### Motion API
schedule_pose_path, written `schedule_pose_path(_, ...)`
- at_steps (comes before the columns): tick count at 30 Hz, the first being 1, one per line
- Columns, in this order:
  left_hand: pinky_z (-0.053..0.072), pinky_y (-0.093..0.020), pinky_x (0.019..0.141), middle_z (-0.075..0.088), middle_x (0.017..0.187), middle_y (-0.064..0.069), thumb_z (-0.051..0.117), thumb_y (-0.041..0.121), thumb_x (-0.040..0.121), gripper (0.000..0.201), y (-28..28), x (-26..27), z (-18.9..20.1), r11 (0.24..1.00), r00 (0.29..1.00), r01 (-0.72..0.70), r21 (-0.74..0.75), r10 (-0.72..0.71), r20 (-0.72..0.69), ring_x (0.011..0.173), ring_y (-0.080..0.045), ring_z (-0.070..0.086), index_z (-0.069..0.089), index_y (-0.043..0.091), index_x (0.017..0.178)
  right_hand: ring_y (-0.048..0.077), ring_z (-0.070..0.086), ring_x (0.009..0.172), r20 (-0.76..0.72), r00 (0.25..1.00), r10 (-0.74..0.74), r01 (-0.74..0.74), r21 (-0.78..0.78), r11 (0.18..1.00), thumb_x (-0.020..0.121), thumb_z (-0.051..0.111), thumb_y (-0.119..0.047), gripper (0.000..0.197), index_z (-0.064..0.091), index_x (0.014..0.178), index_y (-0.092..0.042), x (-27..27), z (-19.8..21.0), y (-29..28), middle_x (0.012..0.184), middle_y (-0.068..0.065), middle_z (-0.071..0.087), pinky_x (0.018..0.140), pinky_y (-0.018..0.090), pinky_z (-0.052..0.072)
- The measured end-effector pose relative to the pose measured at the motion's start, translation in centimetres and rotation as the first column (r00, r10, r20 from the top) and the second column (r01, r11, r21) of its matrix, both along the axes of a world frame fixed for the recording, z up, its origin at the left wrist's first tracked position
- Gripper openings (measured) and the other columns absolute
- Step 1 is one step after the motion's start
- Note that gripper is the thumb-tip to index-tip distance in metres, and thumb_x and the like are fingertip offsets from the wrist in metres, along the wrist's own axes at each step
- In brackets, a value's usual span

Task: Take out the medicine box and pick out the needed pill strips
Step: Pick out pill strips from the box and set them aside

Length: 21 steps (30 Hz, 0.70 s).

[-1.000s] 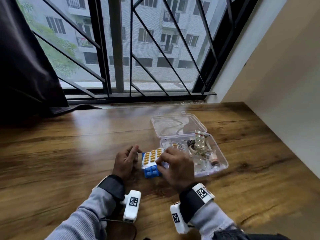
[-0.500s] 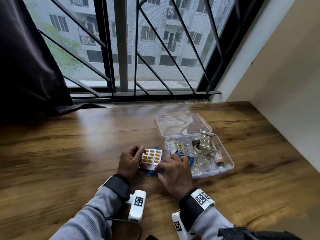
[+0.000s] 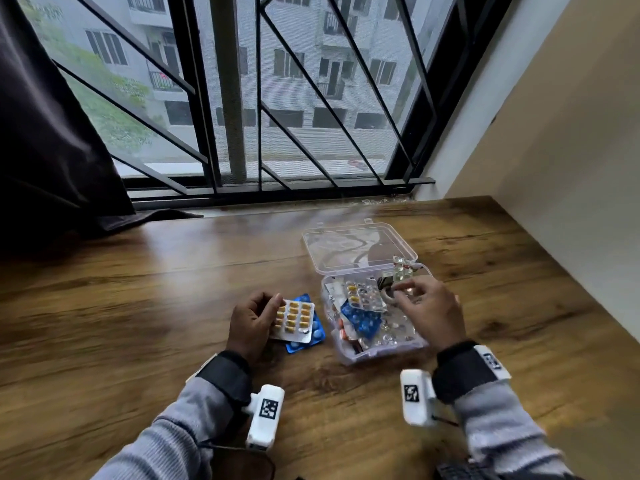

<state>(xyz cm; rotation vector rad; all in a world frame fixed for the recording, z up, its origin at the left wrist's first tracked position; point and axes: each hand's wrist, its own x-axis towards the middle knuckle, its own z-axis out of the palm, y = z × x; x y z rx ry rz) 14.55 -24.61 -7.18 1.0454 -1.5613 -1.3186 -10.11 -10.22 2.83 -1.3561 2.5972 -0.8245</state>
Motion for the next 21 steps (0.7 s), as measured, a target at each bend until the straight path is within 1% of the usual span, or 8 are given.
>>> schedule_pose_path(2, 0.049, -0.023, 0.055, 0.070, 0.063, 0.006, 0.063, 0.029, 0.089, 0.022, -0.3, 0.0, 1.0, 0.999, 0.999, 0.040, -0.036, -0.039, 0.018, 0.058, -0.009, 0.061, 0.068, 0.016, 0.072, 0.009, 0.066, 0.075, 0.097, 0.994, -0.045, 0.040, 0.056, 0.998, 0.081, 0.071, -0.034, 0.003, 0.069, 0.083, -0.034, -2.1, 0.5, 0.4, 0.080, -0.016, 0.068, 0.073, 0.040, 0.057)
schedule_pose_path(5, 0.052, -0.032, 0.058, 0.069, 0.066, -0.002, 0.058, 0.044, 0.083, 0.030, -1.4, -0.5, 3.5, 0.959, 0.975, 0.190, -0.211, -0.159, 0.157, 0.061, -0.019, 0.065, 0.068, 0.016, 0.075, 0.011, 0.068, 0.067, 0.188, 0.980, -0.061, 0.044, 0.089, 0.995, 0.079, 0.073, -0.027, 0.006, 0.069, 0.079, -0.032, -3.9, 0.5, 1.1, 0.074, -0.013, 0.069, 0.065, 0.042, 0.060)
schedule_pose_path(7, 0.054, -0.038, 0.061, 0.070, 0.070, -0.005, 0.063, 0.035, 0.086, 0.023, -2.5, -1.6, 5.0, 0.922, 0.942, 0.269, -0.280, -0.192, 0.274, 0.065, -0.024, 0.065, 0.069, 0.013, 0.081, 0.012, 0.068, 0.065, 0.215, 0.975, -0.058, 0.042, 0.081, 0.996, 0.079, 0.072, -0.024, 0.009, 0.069, 0.077, -0.032, -4.5, 0.1, 1.1, 0.074, -0.012, 0.069, 0.064, 0.044, 0.060)
schedule_pose_path(9, 0.056, -0.041, 0.068, 0.071, 0.078, -0.009, 0.067, 0.023, 0.087, 0.014, -3.8, -3.4, 5.9, 0.910, 0.899, 0.312, -0.271, -0.190, 0.395, 0.072, -0.025, 0.066, 0.070, 0.010, 0.089, 0.012, 0.068, 0.067, 0.223, 0.973, -0.053, 0.032, 0.096, 0.995, 0.079, 0.072, -0.023, 0.013, 0.067, 0.075, -0.034, -4.9, -0.5, 1.0, 0.075, -0.012, 0.069, 0.066, 0.044, 0.060)
schedule_pose_path(12, 0.056, -0.038, 0.076, 0.072, 0.088, -0.011, 0.067, 0.024, 0.087, 0.021, -5.9, -6.4, 5.8, 0.936, 0.822, 0.324, -0.136, -0.207, 0.531, 0.078, -0.023, 0.065, 0.071, 0.006, 0.096, 0.014, 0.067, 0.076, 0.215, 0.975, -0.058, 0.036, 0.104, 0.994, 0.080, 0.072, -0.025, 0.012, 0.068, 0.089, -0.032, -5.0, -1.1, 0.6, 0.087, -0.010, 0.070, 0.069, 0.042, 0.060)
schedule_pose_path(15, 0.051, -0.029, 0.056, 0.069, 0.083, -0.016, 0.063, 0.026, 0.091, 0.028, -6.8, -8.4, 5.6, 0.947, 0.839, 0.286, 0.148, -0.322, 0.438, 0.061, -0.022, 0.059, 0.067, -0.001, 0.097, 0.016, 0.061, 0.087, 0.064, 0.996, -0.061, 0.055, 0.100, 0.993, 0.080, 0.071, -0.036, 0.032, 0.064, 0.109, -0.026, -5.0, -1.3, -0.4, 0.102, -0.004, 0.064, 0.070, 0.029, 0.050)
schedule_pose_path(18, 0.045, -0.030, 0.054, 0.068, 0.084, -0.021, 0.060, 0.024, 0.093, 0.032, -6.8, -9.3, 5.4, 0.916, 0.859, 0.269, 0.298, -0.368, 0.357, 0.057, -0.025, 0.059, 0.064, -0.007, 0.098, 0.014, 0.060, 0.087, 0.110, 0.985, -0.133, 0.119, 0.125, 0.985, 0.076, 0.073, -0.049, 0.045, 0.057, 0.111, -0.025, -4.6, -1.0, -2.0, 0.097, -0.009, 0.061, 0.071, 0.028, 0.048)
schedule_pose_path(21, 0.045, -0.029, 0.052, 0.069, 0.084, -0.021, 0.060, 0.021, 0.093, 0.033, -7.1, -9.6, 5.1, 0.908, 0.864, 0.266, 0.324, -0.374, 0.338, 0.054, -0.025, 0.061, 0.063, -0.011, 0.099, 0.014, 0.064, 0.085, 0.243, 0.948, -0.206, 0.187, 0.099, 0.977, 0.070, 0.081, -0.042, 0.042, 0.057, 0.102, -0.027, -4.9, -1.0, -3.0, 0.088, -0.011, 0.066, 0.072, 0.031, 0.052)
